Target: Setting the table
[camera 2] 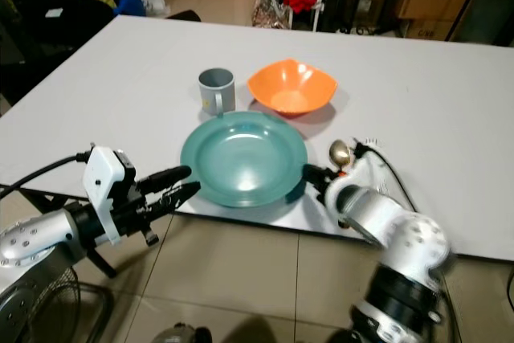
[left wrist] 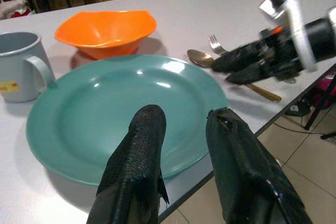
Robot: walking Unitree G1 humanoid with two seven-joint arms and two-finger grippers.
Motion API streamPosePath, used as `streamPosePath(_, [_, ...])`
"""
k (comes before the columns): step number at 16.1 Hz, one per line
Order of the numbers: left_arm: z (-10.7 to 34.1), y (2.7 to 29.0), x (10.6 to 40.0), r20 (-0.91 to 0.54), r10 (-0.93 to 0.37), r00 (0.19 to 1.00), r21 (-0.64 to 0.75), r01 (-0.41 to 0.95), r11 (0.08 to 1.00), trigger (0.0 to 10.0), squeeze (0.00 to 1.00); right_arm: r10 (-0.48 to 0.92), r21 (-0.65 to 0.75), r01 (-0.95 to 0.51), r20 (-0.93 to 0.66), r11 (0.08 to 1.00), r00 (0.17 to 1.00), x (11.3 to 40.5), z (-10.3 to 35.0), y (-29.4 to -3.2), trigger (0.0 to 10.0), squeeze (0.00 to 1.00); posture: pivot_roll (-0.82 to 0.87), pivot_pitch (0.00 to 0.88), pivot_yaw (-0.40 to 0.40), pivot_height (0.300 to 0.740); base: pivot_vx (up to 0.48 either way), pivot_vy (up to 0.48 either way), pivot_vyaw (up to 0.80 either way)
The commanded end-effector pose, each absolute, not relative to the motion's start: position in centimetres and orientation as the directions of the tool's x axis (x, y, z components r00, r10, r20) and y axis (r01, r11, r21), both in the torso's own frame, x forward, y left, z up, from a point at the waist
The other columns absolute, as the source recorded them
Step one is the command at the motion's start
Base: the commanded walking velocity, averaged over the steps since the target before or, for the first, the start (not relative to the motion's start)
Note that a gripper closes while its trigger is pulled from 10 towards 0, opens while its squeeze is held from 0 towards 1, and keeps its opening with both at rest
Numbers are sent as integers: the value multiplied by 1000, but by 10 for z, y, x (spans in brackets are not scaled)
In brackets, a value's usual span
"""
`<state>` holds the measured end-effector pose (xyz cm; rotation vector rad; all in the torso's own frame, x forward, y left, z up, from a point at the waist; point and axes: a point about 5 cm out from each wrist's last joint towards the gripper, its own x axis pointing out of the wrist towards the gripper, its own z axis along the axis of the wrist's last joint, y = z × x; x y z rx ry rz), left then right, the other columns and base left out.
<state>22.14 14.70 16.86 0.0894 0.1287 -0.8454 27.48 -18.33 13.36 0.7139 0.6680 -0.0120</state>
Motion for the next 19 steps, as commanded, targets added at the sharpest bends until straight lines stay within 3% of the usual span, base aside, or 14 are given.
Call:
streamPosePath(1, [164,161,232,-167,-645,746,75,662,746,10000,0,212,560,157,-536,813,817,269,148,-186,10000,984,37,60,41,740,0,0,0])
streamPosePath(3, [158,176,251,-183,-491,852,128,516,847,10000,0,224,506,74,-503,859,835,263,161,-187,10000,973,32,61,47,740,0,0,0])
streamPosePath(4, [151,185,272,-210,-366,907,189,404,895,10000,0,249,404,-57,-442,913,862,260,175,-181,10000,965,28,60,51,740,0,0,0])
streamPosePath(7, [137,166,288,-256,-374,892,214,429,878,10000,0,282,197,-220,-393,955,875,259,179,-167,10000,918,29,58,55,740,0,0,0])
streamPosePath(9, [122,154,295,-312,-349,884,272,435,858,10000,0,362,116,-344,-384,932,849,253,181,-156,10000,851,29,59,55,740,0,0,0])
streamPosePath(10, [116,150,297,-342,-333,879,287,435,854,10000,0,405,71,-413,-403,908,821,248,179,-150,10000,0,28,59,56,740,0,0,0])
streamPosePath(12, [110,143,303,-361,-310,879,280,420,863,10000,0,476,13,-519,-418,855,774,239,177,-141,10000,0,28,60,58,740,0,0,0])
streamPosePath(14, [111,130,306,-334,-368,868,190,444,876,10000,0,517,-11,-573,-414,820,749,234,174,-136,10000,0,27,62,58,740,0,0,0])
streamPosePath(19, [109,115,305,-322,-433,842,138,494,858,10000,0,521,-46,-583,-398,811,755,234,171,-136,10000,0,28,63,63,740,0,0,0])
